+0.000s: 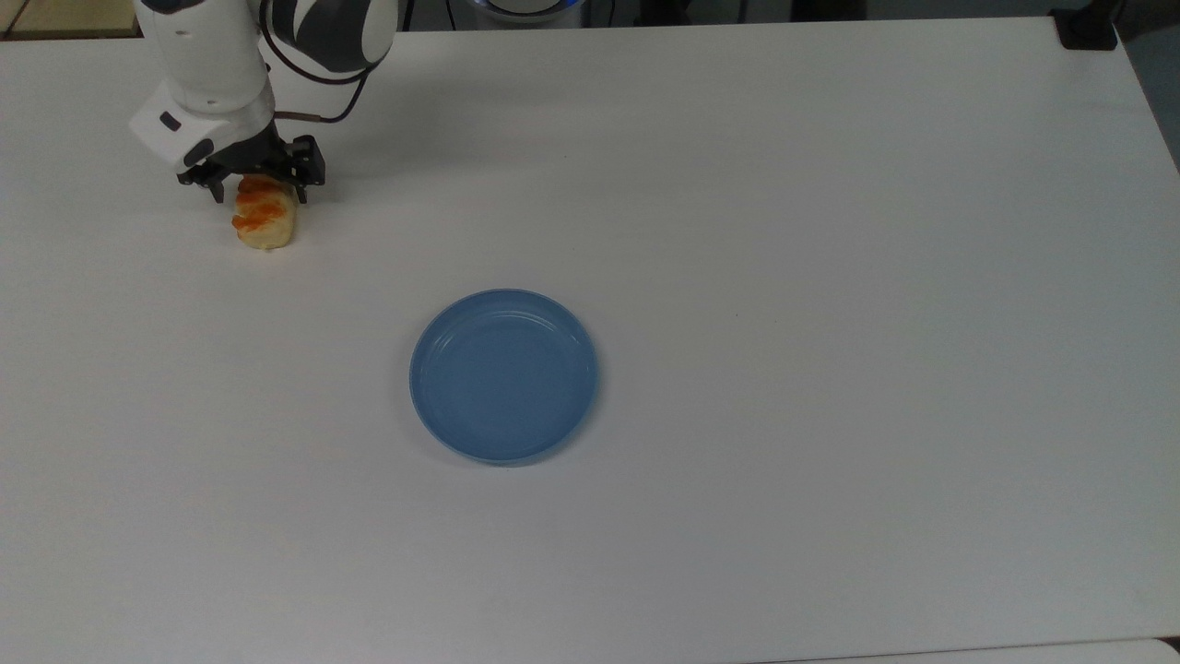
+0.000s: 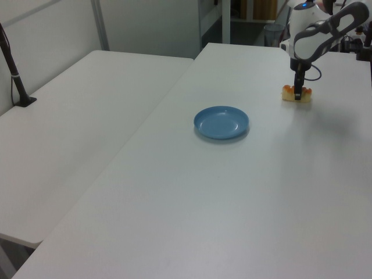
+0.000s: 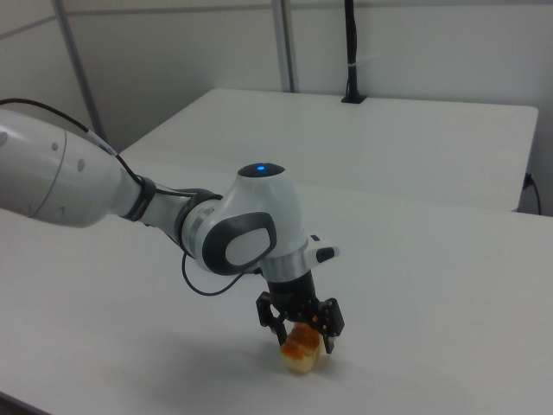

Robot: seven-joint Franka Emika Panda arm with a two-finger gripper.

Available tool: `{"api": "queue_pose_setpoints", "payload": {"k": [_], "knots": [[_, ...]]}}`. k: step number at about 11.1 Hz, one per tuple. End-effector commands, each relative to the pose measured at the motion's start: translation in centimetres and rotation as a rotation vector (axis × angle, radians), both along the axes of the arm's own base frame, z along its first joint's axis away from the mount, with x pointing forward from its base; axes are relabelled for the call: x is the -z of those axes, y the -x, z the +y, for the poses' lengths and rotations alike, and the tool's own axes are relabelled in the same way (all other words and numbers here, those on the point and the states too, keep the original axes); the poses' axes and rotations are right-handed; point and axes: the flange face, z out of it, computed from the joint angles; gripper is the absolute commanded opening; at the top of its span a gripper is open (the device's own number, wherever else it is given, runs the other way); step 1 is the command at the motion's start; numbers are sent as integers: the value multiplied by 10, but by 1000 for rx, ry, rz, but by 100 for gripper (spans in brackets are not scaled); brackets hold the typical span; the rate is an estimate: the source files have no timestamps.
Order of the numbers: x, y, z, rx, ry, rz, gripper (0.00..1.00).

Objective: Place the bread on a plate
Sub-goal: 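Close the gripper on the bread roll and lift it, then carry the held bread roll over the blue plate and lower it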

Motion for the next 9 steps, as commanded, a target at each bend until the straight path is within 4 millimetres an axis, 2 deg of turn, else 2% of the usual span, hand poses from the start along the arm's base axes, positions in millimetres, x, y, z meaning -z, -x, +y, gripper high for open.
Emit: {"api": "queue_pose_setpoints", "payload": {"k": [1, 2, 4, 5, 6, 7, 8, 9], "knots": [[8, -1, 3, -37, 24, 2, 49], [7, -2, 4, -42, 24, -1, 25], [-5, -12, 15, -60, 22, -18, 1], [-16, -16, 17, -61, 19, -28, 0], [-35, -30, 23, -69, 21, -40, 0], [-65, -50, 35, -81, 16, -53, 0], [-89, -77, 59, -103, -5, -100, 0], [-101, -97, 84, -96, -57, -160, 0]]}}
